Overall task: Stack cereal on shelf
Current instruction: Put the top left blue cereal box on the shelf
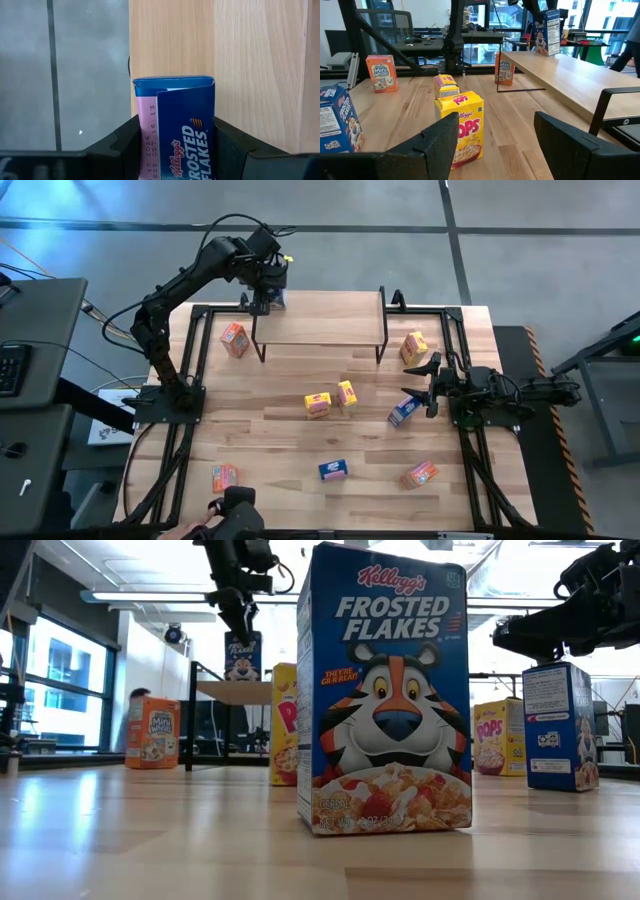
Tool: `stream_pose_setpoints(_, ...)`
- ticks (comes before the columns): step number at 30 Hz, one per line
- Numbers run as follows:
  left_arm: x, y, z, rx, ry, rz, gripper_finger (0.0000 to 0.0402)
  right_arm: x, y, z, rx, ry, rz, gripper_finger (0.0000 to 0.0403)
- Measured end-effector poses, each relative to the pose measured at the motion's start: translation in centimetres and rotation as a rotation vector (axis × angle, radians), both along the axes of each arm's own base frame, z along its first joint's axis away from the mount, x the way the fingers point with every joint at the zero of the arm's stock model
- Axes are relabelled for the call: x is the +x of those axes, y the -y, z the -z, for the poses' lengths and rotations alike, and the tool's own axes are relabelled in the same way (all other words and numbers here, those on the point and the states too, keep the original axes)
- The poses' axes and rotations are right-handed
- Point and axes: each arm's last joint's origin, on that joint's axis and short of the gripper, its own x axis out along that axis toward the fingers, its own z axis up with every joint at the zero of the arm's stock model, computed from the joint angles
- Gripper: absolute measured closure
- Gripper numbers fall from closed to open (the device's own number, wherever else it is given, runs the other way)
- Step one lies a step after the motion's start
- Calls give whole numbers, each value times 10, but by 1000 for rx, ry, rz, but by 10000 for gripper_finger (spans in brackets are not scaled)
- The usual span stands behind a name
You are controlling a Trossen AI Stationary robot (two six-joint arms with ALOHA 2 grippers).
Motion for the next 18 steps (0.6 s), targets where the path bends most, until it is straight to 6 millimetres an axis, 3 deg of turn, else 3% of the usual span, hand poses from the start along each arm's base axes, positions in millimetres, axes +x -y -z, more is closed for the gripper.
stream_pose_setpoints(18,0,-2,1,24,-12,-15,153,0,0,0,0,0,0,151)
